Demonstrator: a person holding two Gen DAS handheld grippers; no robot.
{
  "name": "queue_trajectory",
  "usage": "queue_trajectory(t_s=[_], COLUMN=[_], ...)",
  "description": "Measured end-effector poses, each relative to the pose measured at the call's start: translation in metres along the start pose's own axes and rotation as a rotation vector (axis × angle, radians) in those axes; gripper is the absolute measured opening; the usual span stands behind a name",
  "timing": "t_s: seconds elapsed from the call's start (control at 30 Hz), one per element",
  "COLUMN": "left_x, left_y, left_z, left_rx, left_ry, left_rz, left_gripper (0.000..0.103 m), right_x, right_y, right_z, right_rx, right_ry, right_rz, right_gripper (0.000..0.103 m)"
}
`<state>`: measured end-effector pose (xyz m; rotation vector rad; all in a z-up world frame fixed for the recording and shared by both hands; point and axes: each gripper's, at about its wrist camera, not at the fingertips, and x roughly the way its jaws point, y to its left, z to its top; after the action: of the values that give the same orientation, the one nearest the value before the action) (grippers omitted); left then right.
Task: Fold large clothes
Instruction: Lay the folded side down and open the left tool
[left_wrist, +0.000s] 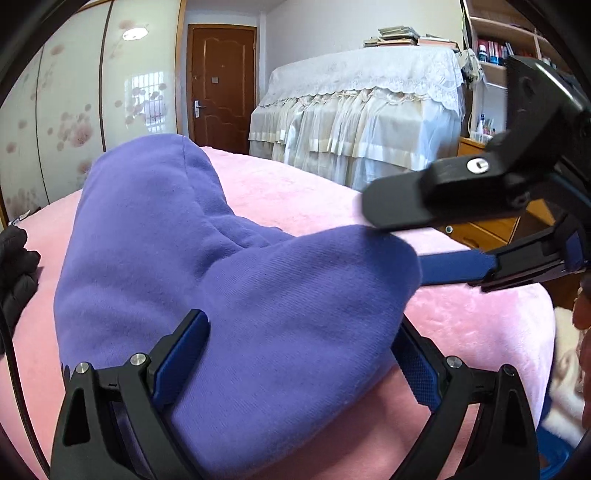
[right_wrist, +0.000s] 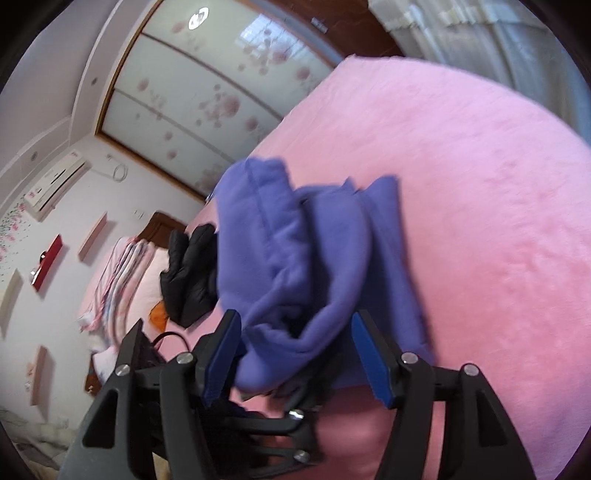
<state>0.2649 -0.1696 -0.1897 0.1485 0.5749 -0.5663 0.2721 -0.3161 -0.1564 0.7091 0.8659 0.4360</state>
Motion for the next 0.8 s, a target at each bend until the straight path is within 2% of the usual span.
queue_trajectory(t_s=[0.13, 0.37, 0.4, 0.47, 0.5, 0.57, 0.67, 0.73, 0.8], left_x=[-0.002, -0.006, -0.009, -0.018, -0.023, -0.039, -0.070, -0.082, -0.082], left_y=[0.004, 0.002, 0.002, 0.005, 0.008, 0.017, 0.043, 0.066, 0.088], left_z=[-0.002, -0.002, -0.002, -0.005, -0.005, -0.001, 0.009, 0.016, 0.025], left_rx=[-0.021, -0.018, -0.016, -0.020, -0.025, -0.039, -0.088, -0.144, -0.195], left_ry=[-0.003, 0.003, 0.009, 0.026, 0.039, 0.040, -0.011, -0.045, -0.055], left_rz=[-0.015, -0.032, -0.034, -0.046, -0.055, -0.071, -0.061, -0.023, 0.052], left_gripper=[0.096, 0.096, 0.096, 0.096, 0.096, 0.096, 0.096, 0.096, 0.096], right_x=[0.017, 0.040, 0.045, 0.050, 0.050, 0.048, 0.032, 0.021, 0.014], right_y=[0.004, -0.001, -0.001, 0.003, 0.006, 0.021, 0.041, 0.046, 0.040], right_z=[-0.001, 0.004, 0.006, 0.011, 0.012, 0.014, 0.010, 0.003, -0.003], right_rx=[0.015, 0.056, 0.058, 0.022, -0.005, -0.120, -0.268, -0.322, -0.331], right_ry=[0.082, 0.135, 0.137, 0.131, 0.128, 0.105, 0.036, -0.006, -0.032], right_rz=[0.002, 0.019, 0.016, -0.028, -0.048, -0.148, -0.238, -0.294, -0.344], right_gripper=[0.065, 0.066, 0.064, 0.048, 0.022, 0.021, 0.020, 0.020, 0.020])
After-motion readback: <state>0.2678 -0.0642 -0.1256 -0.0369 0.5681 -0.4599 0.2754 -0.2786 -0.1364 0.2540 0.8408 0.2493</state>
